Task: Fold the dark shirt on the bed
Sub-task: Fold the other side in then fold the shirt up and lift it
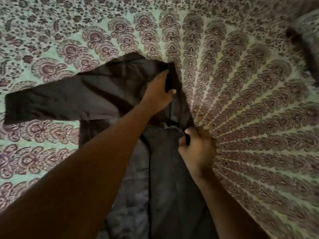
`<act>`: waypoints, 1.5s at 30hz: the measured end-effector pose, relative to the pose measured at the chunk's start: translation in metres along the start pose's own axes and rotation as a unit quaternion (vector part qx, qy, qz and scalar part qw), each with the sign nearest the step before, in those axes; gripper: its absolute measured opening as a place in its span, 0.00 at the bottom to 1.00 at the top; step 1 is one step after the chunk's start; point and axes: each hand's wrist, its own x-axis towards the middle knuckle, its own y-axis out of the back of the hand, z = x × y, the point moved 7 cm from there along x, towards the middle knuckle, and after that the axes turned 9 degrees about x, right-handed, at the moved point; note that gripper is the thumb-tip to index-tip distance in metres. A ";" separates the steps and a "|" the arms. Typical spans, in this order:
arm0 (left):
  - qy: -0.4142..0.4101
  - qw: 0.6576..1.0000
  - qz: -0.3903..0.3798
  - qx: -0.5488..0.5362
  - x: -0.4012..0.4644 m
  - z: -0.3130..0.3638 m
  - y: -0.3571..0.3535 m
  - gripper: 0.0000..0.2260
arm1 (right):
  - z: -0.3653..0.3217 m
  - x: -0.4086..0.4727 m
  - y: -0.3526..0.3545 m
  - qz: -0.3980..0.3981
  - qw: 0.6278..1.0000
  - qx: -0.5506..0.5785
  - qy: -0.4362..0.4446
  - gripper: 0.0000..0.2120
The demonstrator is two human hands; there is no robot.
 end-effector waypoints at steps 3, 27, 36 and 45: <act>0.029 0.998 -0.043 -0.027 0.024 0.003 -0.009 0.41 | 0.009 0.000 0.003 0.017 1.000 0.009 0.016 0.10; 0.089 0.990 0.097 0.046 0.048 0.002 0.000 0.22 | 0.013 -0.031 -0.007 -0.090 0.958 0.206 0.178 0.09; -0.192 0.920 0.146 0.309 -0.088 0.047 -0.037 0.16 | 0.050 -0.074 0.016 -0.020 0.991 0.127 0.049 0.09; -0.291 0.911 0.043 0.290 -0.149 0.032 -0.072 0.13 | 0.057 -0.134 0.010 -0.049 0.985 0.166 0.009 0.10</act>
